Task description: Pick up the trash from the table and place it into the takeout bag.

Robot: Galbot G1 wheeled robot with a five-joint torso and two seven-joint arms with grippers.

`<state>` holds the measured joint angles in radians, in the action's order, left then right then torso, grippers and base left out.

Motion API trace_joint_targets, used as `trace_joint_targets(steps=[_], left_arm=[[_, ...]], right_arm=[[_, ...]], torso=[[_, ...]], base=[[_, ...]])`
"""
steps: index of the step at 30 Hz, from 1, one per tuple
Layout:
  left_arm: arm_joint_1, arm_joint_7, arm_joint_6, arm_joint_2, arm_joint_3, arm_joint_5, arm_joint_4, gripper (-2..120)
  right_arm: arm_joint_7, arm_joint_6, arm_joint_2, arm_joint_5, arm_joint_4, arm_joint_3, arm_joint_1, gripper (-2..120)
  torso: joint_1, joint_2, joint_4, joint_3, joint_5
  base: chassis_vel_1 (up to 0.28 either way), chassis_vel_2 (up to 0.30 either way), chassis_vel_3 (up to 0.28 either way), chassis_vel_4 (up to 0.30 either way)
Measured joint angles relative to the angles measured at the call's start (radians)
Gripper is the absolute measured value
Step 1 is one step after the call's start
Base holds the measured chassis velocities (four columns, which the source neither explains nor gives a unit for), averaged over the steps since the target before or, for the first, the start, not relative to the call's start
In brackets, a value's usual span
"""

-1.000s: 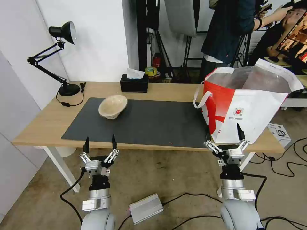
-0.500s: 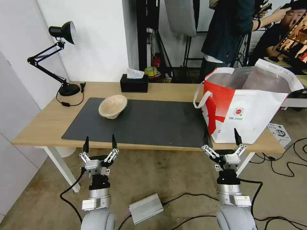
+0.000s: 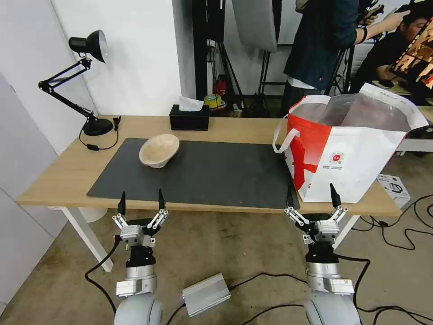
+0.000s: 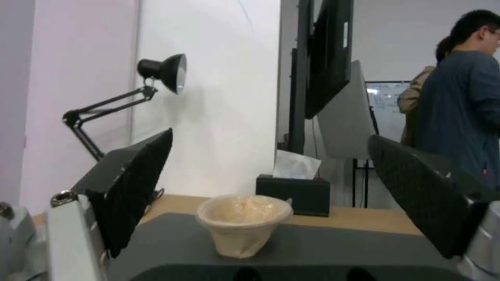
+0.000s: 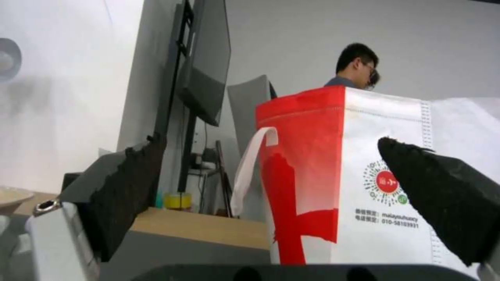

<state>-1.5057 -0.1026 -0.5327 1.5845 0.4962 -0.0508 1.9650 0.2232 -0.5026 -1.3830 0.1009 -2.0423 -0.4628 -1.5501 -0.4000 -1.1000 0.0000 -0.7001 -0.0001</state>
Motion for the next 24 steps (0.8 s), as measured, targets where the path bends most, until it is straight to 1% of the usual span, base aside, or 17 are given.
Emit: trace_joint_targets(steps=[6, 10, 11, 14, 15, 19, 20, 24], left_arm=[[0.048, 0.007, 0.032, -0.015, 0.016, 0.001, 0.003, 100], [0.11, 0.033, 0.089, -0.036, 0.034, 0.02, 0.01, 100], [0.11, 0.033, 0.089, -0.036, 0.034, 0.02, 0.01, 100], [0.156, 0.061, 0.123, -0.052, 0.042, 0.034, 0.001, 100], [0.156, 0.061, 0.123, -0.052, 0.042, 0.034, 0.001, 100], [0.218, 0.111, 0.148, -0.076, 0.042, 0.039, -0.028, 100], [0.218, 0.111, 0.148, -0.076, 0.042, 0.039, -0.028, 100], [0.261, 0.149, 0.165, -0.095, 0.042, 0.04, -0.048, 100]], right_arm=[[-0.001, 0.002, 0.001, 0.005, -0.002, 0.015, 0.0, 100], [-0.002, 0.003, 0.003, 0.01, -0.006, 0.023, -0.004, 100], [-0.002, 0.003, 0.003, 0.01, -0.006, 0.023, -0.004, 100], [-0.003, 0.003, 0.001, 0.018, -0.008, 0.031, -0.012, 100], [-0.003, 0.003, 0.001, 0.018, -0.008, 0.031, -0.012, 100], [-0.003, 0.003, -0.007, 0.031, -0.015, 0.041, -0.024, 100], [-0.003, 0.003, -0.007, 0.031, -0.015, 0.041, -0.024, 100], [-0.004, 0.004, -0.015, 0.041, -0.023, 0.048, -0.03, 100]], torso=[[0.0, 0.0, 0.0, 0.0, 0.0], [0.0, 0.0, 0.0, 0.0, 0.0], [0.0, 0.0, 0.0, 0.0, 0.0], [0.0, 0.0, 0.0, 0.0, 0.0], [0.0, 0.0, 0.0, 0.0, 0.0], [0.0, 0.0, -0.0001, 0.0, 0.0], [0.0, 0.0, -0.0001, 0.0, 0.0], [0.0, 0.0, 0.0, 0.0, 0.0]], base=[[0.0, 0.0, 0.0, 0.0], [0.0, 0.0, 0.0, 0.0], [0.0, 0.0, 0.0, 0.0], [0.0, 0.0, 0.0, 0.0], [0.0, 0.0, 0.0, 0.0], [0.0, 0.0, 0.0, 0.0], [0.0, 0.0, 0.0, 0.0], [0.0, 0.0, 0.0, 0.0]])
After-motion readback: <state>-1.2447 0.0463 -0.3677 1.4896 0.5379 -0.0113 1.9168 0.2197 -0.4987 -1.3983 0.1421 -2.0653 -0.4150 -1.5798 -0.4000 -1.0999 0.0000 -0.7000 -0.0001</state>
